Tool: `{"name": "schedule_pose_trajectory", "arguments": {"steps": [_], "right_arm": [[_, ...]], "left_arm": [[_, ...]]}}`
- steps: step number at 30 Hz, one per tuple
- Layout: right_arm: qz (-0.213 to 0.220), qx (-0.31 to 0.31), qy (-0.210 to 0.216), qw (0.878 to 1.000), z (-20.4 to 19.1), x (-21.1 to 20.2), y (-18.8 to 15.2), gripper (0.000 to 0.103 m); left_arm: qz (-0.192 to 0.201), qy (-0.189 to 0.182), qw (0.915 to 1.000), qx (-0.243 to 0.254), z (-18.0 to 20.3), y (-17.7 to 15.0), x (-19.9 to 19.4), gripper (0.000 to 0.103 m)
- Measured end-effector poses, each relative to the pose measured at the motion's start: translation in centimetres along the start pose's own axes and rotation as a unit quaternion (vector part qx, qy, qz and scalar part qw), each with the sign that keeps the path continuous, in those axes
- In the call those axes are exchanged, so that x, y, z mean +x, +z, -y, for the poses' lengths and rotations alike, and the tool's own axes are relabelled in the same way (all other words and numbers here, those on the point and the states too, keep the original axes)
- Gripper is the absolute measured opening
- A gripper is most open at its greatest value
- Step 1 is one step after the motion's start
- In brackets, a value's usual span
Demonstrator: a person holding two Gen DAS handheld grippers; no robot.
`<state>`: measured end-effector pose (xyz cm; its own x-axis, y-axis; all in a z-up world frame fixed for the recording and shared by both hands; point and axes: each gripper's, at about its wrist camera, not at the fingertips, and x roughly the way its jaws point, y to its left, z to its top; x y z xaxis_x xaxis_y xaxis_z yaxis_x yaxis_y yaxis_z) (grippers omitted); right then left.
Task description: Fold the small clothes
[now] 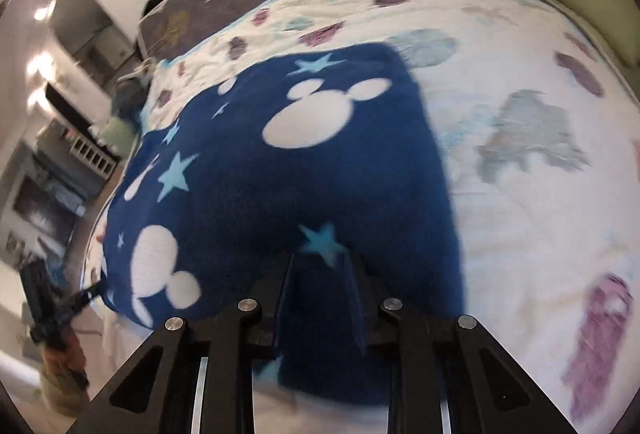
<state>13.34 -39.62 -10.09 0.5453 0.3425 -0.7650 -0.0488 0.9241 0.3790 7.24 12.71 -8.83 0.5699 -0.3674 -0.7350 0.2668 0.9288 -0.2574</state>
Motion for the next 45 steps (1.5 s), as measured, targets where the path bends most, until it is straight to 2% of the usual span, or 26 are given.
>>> {"name": "schedule_pose_trajectory", "arguments": {"steps": [3,6,7,8,10,12,15,17,20,22,24,26,33,37,40,42,43,45], "right_arm": [[0.030,-0.048,-0.026,0.998,-2.4,-3.0,-0.5,0.028],[0.054,-0.111,-0.023,0.992,-6.6,-4.5,-1.8,0.031],[0.064,-0.129,-0.020,0.989,-7.8,-4.5,-2.2,0.041],[0.078,-0.160,-0.016,0.984,-10.0,-4.3,-3.1,0.048],[0.094,-0.215,-0.007,0.972,-13.2,-3.7,-4.8,0.055],[0.095,-0.293,0.006,0.951,-17.3,-2.1,-7.2,0.060],[0.081,-0.403,0.002,0.912,-22.8,0.9,-11.0,0.060],[0.084,-0.472,-0.012,0.877,-26.0,2.7,-13.4,0.064],[0.095,-0.542,-0.035,0.834,-29.2,5.1,-15.8,0.071],[0.108,-0.569,-0.054,0.813,-30.5,6.5,-16.7,0.072],[0.132,-0.585,-0.099,0.794,-31.5,8.3,-17.5,0.073],[0.145,-0.589,-0.134,0.784,-32.0,9.7,-17.8,0.073],[0.152,-0.601,-0.163,0.768,-33.3,12.7,-18.8,0.073],[0.152,-0.586,-0.159,0.780,-33.9,13.6,-18.0,0.073],[0.158,-0.585,-0.160,0.780,-34.2,14.0,-17.9,0.071],[0.162,-0.585,-0.151,0.780,-34.4,14.0,-17.9,0.054],[0.158,-0.583,-0.138,0.785,-34.5,14.0,-17.9,0.034],[0.159,-0.555,-0.114,0.809,-34.5,13.3,-17.2,0.024]], "left_arm": [[0.030,0.002,0.9995,0.006,0.6,-0.2,-1.1,0.013],[0.045,0.001,0.9989,-0.014,0.1,-0.1,-1.7,0.032],[0.052,0.004,0.9983,-0.026,-0.3,-0.1,-1.9,0.036],[0.058,0.005,0.9977,-0.035,-0.6,-0.2,-2.2,0.036],[0.070,0.015,0.9959,-0.055,-1.6,-0.5,-2.9,0.037],[0.082,0.024,0.9934,-0.077,-2.8,-1.2,-3.9,0.037],[0.094,0.034,0.9910,-0.089,-4.2,-2.1,-5.3,0.037],[0.103,0.042,0.9899,-0.088,-4.8,-2.6,-6.1,0.040],[0.111,0.046,0.9874,-0.103,-6.1,-3.2,-6.4,0.047],[0.111,0.041,0.9861,-0.116,-7.0,-3.6,-6.4,0.047],[0.111,0.034,0.9845,-0.131,-8.0,-3.9,-6.1,0.047],[0.111,0.028,0.9840,-0.136,-8.5,-4.0,-6.1,0.047],[0.111,0.014,0.9851,-0.131,-9.4,-3.2,-5.5,0.047],[0.105,0.006,0.9857,-0.131,-9.8,-2.7,-4.6,0.047],[0.098,0.004,0.9863,-0.133,-10.1,-2.4,-3.9,0.047],[0.094,0.004,0.9867,-0.132,-10.2,-2.1,-3.4,0.047],[0.091,0.003,0.9870,-0.132,-10.3,-2.0,-3.2,0.047],[0.086,-0.001,0.9873,-0.134,-10.3,-1.6,-2.6,0.047]]}}
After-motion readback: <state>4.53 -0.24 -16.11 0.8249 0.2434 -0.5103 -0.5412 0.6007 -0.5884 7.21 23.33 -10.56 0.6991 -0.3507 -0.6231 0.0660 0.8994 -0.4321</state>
